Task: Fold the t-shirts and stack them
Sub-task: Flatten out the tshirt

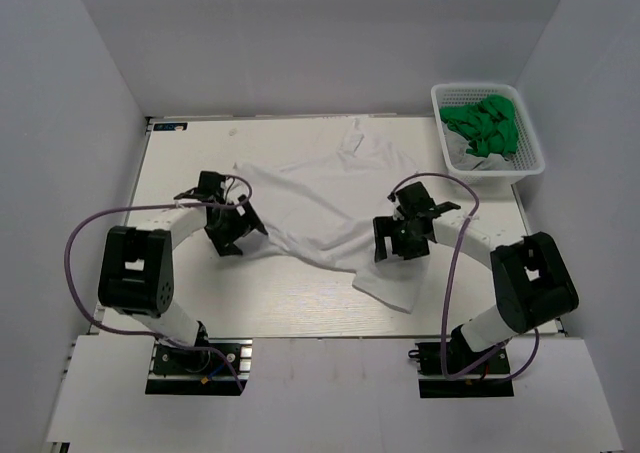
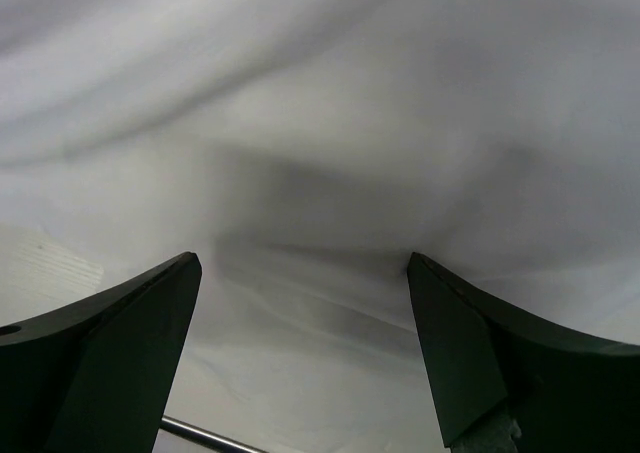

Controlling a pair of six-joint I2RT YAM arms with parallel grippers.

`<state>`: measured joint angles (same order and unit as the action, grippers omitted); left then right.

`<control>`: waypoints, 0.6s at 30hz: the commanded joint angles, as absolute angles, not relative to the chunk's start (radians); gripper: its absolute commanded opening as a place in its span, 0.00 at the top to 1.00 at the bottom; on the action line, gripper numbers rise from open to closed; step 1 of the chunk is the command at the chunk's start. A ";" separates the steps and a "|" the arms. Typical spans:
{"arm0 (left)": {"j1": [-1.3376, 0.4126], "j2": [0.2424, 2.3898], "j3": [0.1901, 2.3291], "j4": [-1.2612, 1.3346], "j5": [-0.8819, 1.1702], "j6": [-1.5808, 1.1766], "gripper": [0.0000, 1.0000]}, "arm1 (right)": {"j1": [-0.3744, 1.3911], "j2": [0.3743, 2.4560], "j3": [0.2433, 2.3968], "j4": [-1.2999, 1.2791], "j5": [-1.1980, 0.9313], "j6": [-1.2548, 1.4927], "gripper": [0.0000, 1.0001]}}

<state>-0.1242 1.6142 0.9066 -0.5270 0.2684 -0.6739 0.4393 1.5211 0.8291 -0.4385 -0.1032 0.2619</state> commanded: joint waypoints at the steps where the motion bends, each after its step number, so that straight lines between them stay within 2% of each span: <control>1: -0.150 1.496 0.856 -0.705 0.331 -0.655 0.00 | 0.416 1.488 0.785 -0.574 -0.055 0.275 0.10; 4: -0.150 1.410 0.937 -0.779 0.275 -0.629 0.00 | 0.411 1.430 0.787 -0.551 -0.093 0.241 0.10; 6: -0.150 1.358 1.020 -0.813 0.154 -0.615 0.00 | 0.413 1.382 0.799 -0.514 -0.116 0.204 0.10; 13: -0.132 1.402 1.137 -0.844 -0.139 -0.491 0.00 | 0.410 1.335 0.864 -0.506 -0.101 0.173 0.10; 15: -0.132 1.416 1.120 -0.844 -0.149 -0.451 0.00 | 0.410 1.351 0.873 -0.515 -0.115 0.166 0.10; 18: -0.132 1.443 1.060 -0.770 -0.037 -0.391 0.07 | 0.410 1.385 0.888 -0.526 -0.124 0.157 0.10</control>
